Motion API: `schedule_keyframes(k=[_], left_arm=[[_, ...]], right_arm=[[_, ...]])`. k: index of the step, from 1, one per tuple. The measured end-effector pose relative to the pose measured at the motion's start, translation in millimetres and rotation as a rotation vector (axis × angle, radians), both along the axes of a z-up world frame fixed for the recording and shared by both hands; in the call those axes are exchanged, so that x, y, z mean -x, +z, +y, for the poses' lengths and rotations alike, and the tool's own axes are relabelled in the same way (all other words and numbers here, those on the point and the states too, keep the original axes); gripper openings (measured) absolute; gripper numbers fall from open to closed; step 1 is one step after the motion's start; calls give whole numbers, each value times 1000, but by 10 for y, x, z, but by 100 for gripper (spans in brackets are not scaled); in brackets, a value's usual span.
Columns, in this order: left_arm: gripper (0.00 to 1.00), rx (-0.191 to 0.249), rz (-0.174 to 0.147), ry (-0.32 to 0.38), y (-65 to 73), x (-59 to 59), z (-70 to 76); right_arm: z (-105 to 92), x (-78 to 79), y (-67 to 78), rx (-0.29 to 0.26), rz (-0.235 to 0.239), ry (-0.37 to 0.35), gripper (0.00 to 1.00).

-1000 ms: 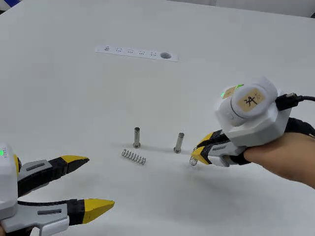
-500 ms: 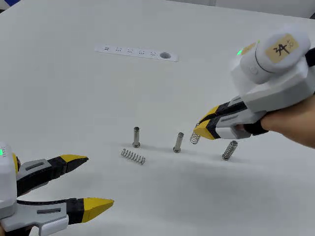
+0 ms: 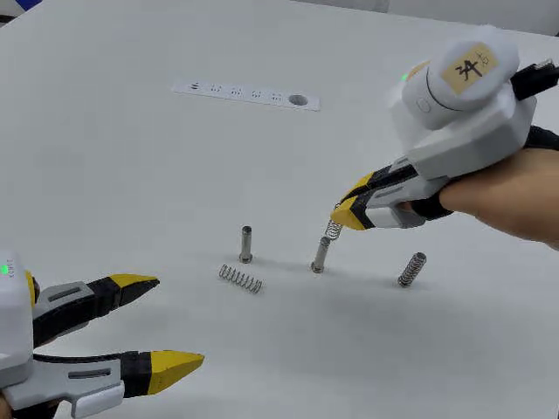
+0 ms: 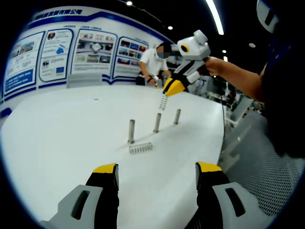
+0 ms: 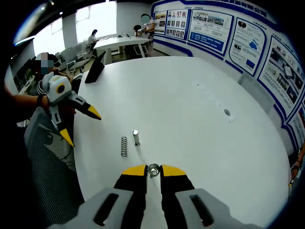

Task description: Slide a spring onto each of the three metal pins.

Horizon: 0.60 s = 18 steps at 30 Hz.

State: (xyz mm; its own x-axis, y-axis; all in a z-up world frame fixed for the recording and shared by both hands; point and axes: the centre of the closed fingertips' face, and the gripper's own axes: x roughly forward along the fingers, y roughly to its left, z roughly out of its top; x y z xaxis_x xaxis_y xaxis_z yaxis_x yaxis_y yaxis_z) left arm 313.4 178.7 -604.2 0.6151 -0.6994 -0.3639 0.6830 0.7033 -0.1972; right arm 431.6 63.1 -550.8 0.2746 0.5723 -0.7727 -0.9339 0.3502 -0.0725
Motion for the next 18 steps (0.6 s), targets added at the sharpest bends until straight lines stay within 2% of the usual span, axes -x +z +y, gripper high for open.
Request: schedule_keyframes(k=[18], left_arm=[[67,-6,10,3,-20,14,24]], right_arm=[[14,-28,-172,28,21,2,11]])
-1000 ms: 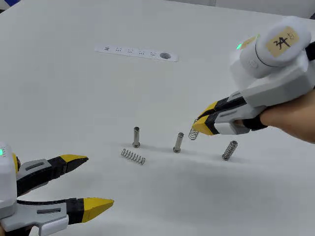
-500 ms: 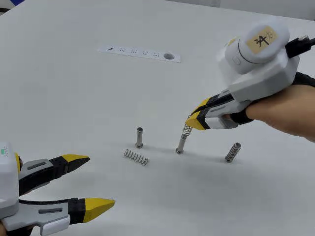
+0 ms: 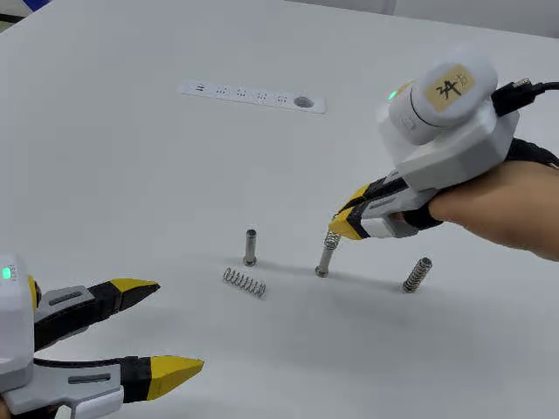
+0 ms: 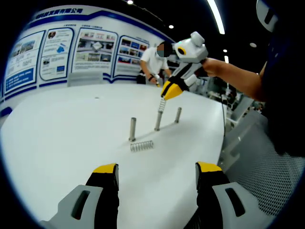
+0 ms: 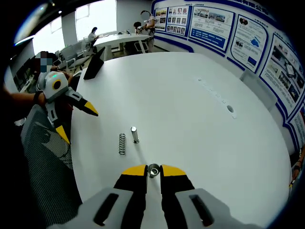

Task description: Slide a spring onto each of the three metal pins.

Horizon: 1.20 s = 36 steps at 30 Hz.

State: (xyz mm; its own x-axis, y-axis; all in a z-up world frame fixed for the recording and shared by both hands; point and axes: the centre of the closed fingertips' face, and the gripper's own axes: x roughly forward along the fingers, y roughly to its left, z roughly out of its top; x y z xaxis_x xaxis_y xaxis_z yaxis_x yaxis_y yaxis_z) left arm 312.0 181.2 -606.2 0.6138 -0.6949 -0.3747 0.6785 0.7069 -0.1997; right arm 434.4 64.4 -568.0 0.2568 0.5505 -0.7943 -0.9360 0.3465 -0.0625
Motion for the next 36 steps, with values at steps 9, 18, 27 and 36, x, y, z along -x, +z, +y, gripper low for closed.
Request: schedule_keyframes(k=[9,18,27,36], left_arm=[[67,1,0,2,-3,-3,8],[67,2,2,4,-14,2,13],[67,4,1,9,-14,5,23],[67,4,1,13,-23,11,38]], right_arm=[[10,-16,-178,2,31,-12,11],[-8,-15,-340,19,50,-20,12],[-8,-31,-475,26,62,-28,12],[-5,-50,-416,20,30,-25,12]])
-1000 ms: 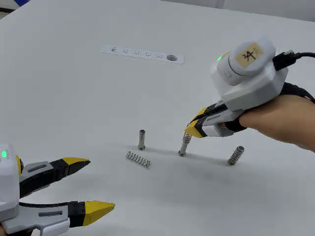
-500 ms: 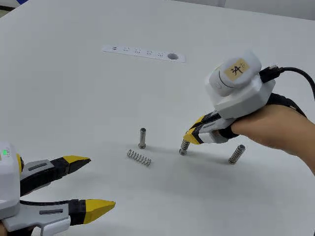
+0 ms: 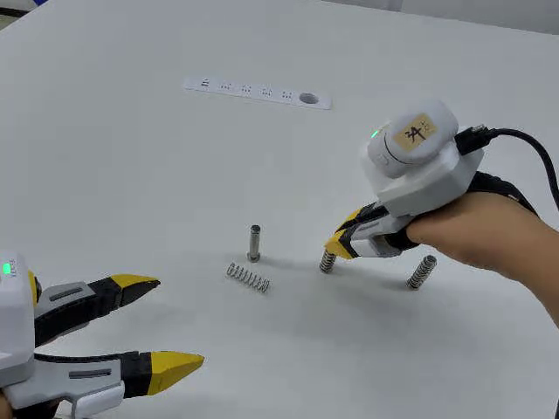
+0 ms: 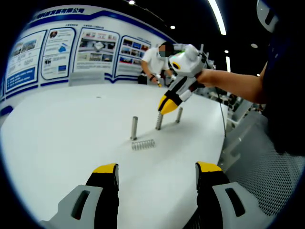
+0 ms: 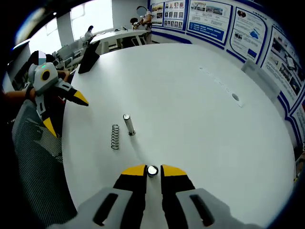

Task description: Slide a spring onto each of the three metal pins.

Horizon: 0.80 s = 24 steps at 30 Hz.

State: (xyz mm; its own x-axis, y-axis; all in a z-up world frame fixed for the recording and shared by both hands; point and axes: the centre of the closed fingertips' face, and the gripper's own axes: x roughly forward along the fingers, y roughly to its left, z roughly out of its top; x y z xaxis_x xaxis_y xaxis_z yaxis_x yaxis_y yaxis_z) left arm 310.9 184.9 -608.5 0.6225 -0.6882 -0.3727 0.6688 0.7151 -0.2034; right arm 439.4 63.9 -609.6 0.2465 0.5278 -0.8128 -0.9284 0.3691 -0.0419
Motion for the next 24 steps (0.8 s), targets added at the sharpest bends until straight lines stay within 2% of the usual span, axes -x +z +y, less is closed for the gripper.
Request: schedule_keyframes(k=[8,12,16,21,24], left_arm=[[67,0,-1,-4,3,-9,-13],[67,-1,-2,-7,7,-8,-24],[67,0,-4,-4,17,-12,-15],[67,-1,-2,-1,15,-8,-4],[67,0,-3,-1,16,-4,-4]], right_arm=[[146,59,279,-29,-67,40,13],[294,95,299,-42,-71,76,13],[399,206,225,-36,-58,112,13],[492,310,59,-38,-31,140,13],[527,381,-35,-47,3,145,13]])
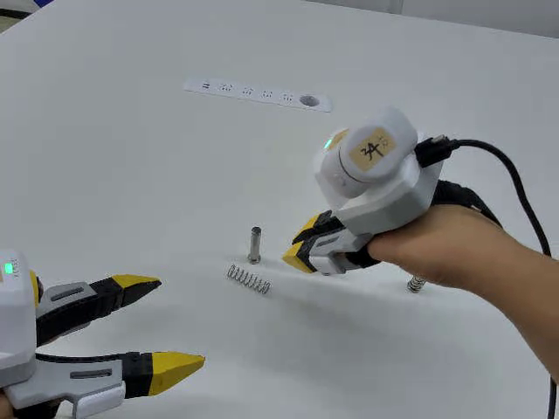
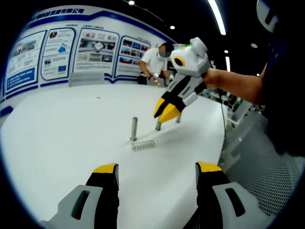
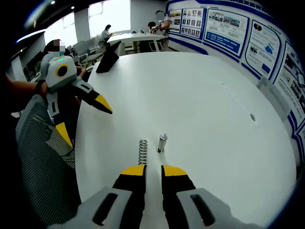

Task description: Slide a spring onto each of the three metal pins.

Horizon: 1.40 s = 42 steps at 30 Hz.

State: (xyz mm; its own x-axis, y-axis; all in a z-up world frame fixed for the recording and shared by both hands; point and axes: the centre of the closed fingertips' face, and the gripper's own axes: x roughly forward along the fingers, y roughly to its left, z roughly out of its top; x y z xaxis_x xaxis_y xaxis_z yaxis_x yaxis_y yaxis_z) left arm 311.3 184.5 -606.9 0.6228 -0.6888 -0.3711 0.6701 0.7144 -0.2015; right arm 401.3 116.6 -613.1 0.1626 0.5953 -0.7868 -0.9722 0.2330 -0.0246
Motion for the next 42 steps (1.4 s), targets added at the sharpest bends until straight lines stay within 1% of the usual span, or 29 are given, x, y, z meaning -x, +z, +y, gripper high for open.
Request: schedule_keyframes(k=[2,5,7,9,13,18,21,31,37,42], left_arm=[[67,-1,1,-1,-3,2,-1],[67,-4,2,-5,-5,1,-6],[66,-5,2,-7,-2,-2,-8],[67,-6,1,-8,6,-6,-10],[67,-9,3,-9,3,-6,-6],[67,-9,3,-8,5,1,0],[67,-9,4,-6,3,9,10],[66,-8,7,-6,-12,12,8],[66,-8,6,-5,-14,7,9],[66,-5,8,0,-20,14,14]], right_arm=[[25,37,-56,-4,10,6,13],[64,67,-120,-12,7,23,16],[81,91,-177,-12,20,27,16],[95,106,-225,-10,23,30,16],[140,111,-299,-15,28,22,16],[169,126,-420,-3,35,15,16],[177,126,-459,-2,39,5,16],[182,132,-517,0,31,-3,15],[179,112,-509,-11,20,-7,12],[165,124,-505,-2,14,-2,12]])
